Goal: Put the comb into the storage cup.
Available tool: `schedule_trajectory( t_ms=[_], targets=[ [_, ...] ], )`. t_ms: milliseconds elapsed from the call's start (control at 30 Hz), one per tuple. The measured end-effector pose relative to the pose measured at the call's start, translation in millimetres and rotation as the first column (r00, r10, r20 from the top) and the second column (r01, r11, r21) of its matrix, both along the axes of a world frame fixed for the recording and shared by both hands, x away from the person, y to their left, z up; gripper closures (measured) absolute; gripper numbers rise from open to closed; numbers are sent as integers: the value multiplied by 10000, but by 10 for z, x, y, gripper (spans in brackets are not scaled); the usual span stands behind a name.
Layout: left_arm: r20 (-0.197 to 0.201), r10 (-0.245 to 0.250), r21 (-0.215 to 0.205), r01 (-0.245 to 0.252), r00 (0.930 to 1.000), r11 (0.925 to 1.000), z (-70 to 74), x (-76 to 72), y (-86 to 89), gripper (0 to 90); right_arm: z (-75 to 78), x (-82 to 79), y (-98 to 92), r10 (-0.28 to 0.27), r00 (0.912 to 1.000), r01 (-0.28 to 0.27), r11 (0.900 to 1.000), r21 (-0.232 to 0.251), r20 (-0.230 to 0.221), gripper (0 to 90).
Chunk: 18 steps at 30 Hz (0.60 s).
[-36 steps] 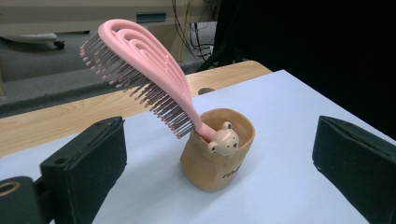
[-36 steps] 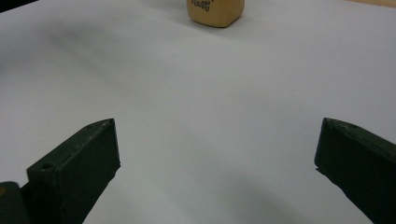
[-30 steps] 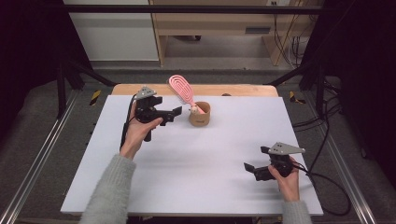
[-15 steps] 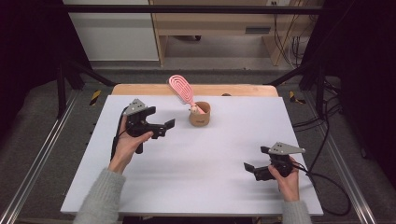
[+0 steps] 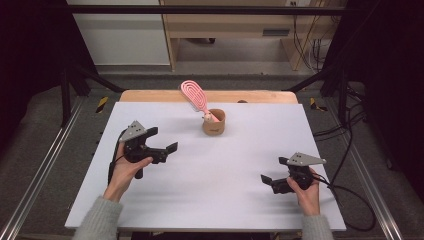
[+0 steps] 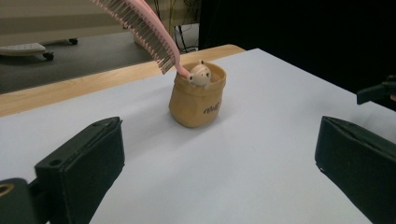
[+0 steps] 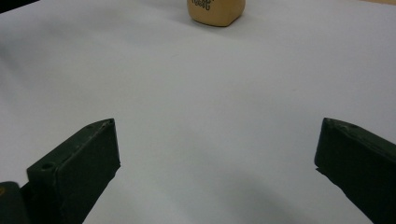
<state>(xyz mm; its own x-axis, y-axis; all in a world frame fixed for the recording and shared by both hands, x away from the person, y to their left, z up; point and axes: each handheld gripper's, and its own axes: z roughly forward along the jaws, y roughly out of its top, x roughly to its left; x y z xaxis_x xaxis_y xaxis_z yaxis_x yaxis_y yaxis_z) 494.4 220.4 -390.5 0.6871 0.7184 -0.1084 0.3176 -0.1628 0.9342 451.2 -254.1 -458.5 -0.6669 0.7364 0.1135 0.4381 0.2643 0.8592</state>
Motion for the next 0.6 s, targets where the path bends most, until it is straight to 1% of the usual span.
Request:
schedule_trajectory(
  t_ms=[200,300,600],
  targets=[
    [-108,144,-69,-144,9998,9999,-138,-126,151,13,-3,1,2,-24,10000,24,10000,-9,-22,5],
    [-187,130,14,-130,9997,9999,-223,-196,230,13,-7,-2,8,-7,10000,7,10000,-14,-64,5],
    [-396,250,164,-244,9989,9996,-393,-327,430,13,-13,-1,10,1,10000,-2,10000,-66,-50,5]
  ],
)
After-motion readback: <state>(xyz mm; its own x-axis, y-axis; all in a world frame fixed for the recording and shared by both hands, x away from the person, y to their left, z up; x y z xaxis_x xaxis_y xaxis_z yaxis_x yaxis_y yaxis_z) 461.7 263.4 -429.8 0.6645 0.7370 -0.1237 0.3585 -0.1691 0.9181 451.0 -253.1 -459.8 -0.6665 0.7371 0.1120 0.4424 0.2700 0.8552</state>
